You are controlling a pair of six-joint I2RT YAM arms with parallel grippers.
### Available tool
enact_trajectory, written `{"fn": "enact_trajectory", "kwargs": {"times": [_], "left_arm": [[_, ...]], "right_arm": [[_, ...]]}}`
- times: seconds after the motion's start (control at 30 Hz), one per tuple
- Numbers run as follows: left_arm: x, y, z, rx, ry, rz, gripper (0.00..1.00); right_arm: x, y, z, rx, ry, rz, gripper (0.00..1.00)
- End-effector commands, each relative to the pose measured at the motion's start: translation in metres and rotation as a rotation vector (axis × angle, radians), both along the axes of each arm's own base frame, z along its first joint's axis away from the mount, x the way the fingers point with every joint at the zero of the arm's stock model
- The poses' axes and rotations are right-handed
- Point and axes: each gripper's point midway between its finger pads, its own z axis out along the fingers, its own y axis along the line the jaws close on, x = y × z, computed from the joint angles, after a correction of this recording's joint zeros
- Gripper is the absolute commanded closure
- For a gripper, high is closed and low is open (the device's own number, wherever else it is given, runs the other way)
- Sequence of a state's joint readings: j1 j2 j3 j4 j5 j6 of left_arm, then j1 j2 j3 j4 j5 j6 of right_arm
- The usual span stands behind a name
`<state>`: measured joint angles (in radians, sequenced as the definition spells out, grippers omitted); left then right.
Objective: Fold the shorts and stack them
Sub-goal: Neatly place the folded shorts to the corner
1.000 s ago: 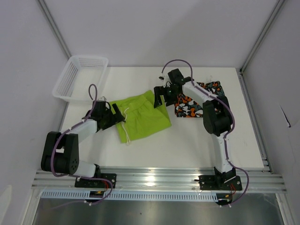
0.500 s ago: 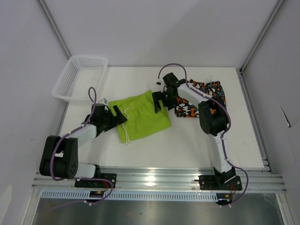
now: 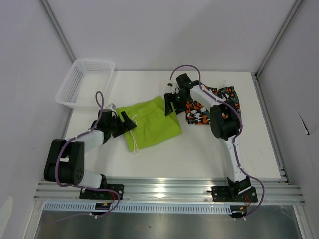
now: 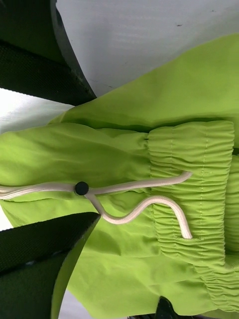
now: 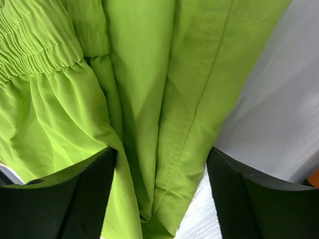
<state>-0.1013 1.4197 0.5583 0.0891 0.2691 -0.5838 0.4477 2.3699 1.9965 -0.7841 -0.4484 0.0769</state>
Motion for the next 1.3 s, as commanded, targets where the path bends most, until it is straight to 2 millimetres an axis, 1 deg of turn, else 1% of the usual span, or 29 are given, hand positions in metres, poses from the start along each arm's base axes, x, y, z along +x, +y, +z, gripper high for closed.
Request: {"fn": "enact_trajectory", "kwargs": {"times": [0.0, 0.03, 0.07, 0.1, 0.2, 0.23, 0.27, 0.33, 0.37, 0.4, 0.43, 0.47, 0.5, 0.53, 0.57, 0.63, 0.67, 0.7, 0.77, 0.8, 0.83, 0.93, 1.0, 1.03, 1.1, 1.13, 1.2, 1.27], "left_arm": [[0.007, -0.001, 0.002, -0.016, -0.001, -0.002, 0.15], [0.008, -0.001, 0.004, -0.014, -0.005, -0.004, 0.17], [0.008, -0.001, 0.003, -0.016, -0.001, -0.002, 0.22], [0.007, -0.001, 0.000, -0.014, 0.010, -0.005, 0.23], [0.012, -0.003, 0.000, -0.017, 0.018, -0.016, 0.26], [0.010, -0.003, -0.006, -0.014, 0.042, -0.017, 0.27], [0.013, -0.004, -0.006, -0.016, 0.044, -0.019, 0.27], [0.012, -0.003, -0.009, -0.010, 0.056, -0.013, 0.29], [0.013, -0.002, -0.009, -0.010, 0.054, -0.011, 0.36], [0.013, -0.003, -0.009, -0.011, 0.053, -0.010, 0.40], [0.015, -0.001, -0.008, -0.005, 0.048, -0.004, 0.47], [0.014, -0.001, -0.008, -0.003, 0.048, -0.005, 0.48], [0.014, -0.001, -0.007, -0.002, 0.046, -0.004, 0.49], [0.014, 0.000, -0.008, 0.002, 0.045, -0.002, 0.50], [0.015, 0.001, -0.007, 0.005, 0.041, -0.002, 0.50], [0.015, 0.000, -0.007, 0.005, 0.041, -0.003, 0.50], [0.015, 0.000, -0.006, 0.005, 0.040, -0.005, 0.50], [0.014, 0.000, -0.007, 0.006, 0.042, -0.006, 0.50], [0.015, 0.000, -0.005, 0.010, 0.036, -0.010, 0.44], [0.015, 0.000, -0.005, 0.012, 0.036, -0.010, 0.41], [0.016, 0.000, -0.003, 0.012, 0.031, -0.011, 0.38], [0.016, 0.001, -0.002, 0.014, 0.026, -0.011, 0.37], [0.016, 0.001, -0.003, 0.013, 0.027, -0.010, 0.44], [0.017, 0.000, -0.003, 0.012, 0.024, -0.011, 0.54], [0.019, -0.001, -0.003, 0.008, 0.021, -0.009, 0.68], [0.019, -0.002, -0.004, 0.010, 0.025, -0.011, 0.77], [0.023, -0.003, -0.002, 0.015, 0.025, -0.014, 0.85], [0.025, -0.006, 0.000, 0.034, 0.027, -0.014, 0.98]], "right_arm": [[-0.014, 0.009, -0.011, 0.010, 0.061, 0.041, 0.28], [-0.015, 0.009, -0.011, 0.010, 0.065, 0.041, 0.30], [-0.015, 0.009, -0.011, 0.010, 0.063, 0.043, 0.36], [-0.016, 0.009, -0.012, 0.010, 0.067, 0.043, 0.38], [-0.019, 0.013, -0.010, 0.020, 0.071, 0.055, 0.48], [-0.020, 0.015, -0.009, 0.022, 0.070, 0.059, 0.49], [-0.020, 0.015, -0.010, 0.018, 0.068, 0.059, 0.51], [-0.020, 0.016, -0.009, 0.017, 0.062, 0.060, 0.58], [-0.020, 0.016, -0.009, 0.016, 0.063, 0.054, 0.64], [-0.021, 0.017, -0.009, 0.018, 0.061, 0.052, 0.66], [-0.022, 0.019, -0.006, 0.022, 0.055, 0.053, 0.69], [-0.022, 0.021, -0.006, 0.030, 0.051, 0.051, 0.75], [-0.021, 0.021, -0.005, 0.035, 0.043, 0.044, 0.78], [-0.022, 0.023, -0.004, 0.038, 0.039, 0.045, 0.81], [-0.019, 0.026, 0.003, 0.051, 0.014, 0.042, 0.88], [-0.020, 0.026, 0.003, 0.048, 0.012, 0.023, 0.94], [-0.016, 0.028, 0.009, 0.060, -0.015, 0.019, 1.00], [-0.015, 0.028, 0.011, 0.059, -0.020, 0.005, 1.00], [-0.015, 0.028, 0.011, 0.062, -0.032, -0.007, 1.00], [-0.014, 0.028, 0.018, 0.072, -0.047, -0.012, 1.00], [-0.014, 0.027, 0.016, 0.071, -0.049, -0.021, 1.00], [-0.011, 0.023, 0.022, 0.055, -0.072, -0.054, 1.00], [-0.009, 0.020, 0.021, 0.041, -0.081, -0.071, 1.00], [-0.008, 0.019, 0.024, 0.037, -0.095, -0.079, 1.00], [-0.010, 0.021, 0.026, 0.027, -0.105, -0.081, 1.00], [-0.009, 0.021, 0.031, 0.022, -0.123, -0.089, 1.00], [-0.010, 0.021, 0.032, -0.006, -0.144, -0.097, 1.00], [-0.011, 0.023, 0.040, -0.009, -0.160, -0.098, 1.00]]}}
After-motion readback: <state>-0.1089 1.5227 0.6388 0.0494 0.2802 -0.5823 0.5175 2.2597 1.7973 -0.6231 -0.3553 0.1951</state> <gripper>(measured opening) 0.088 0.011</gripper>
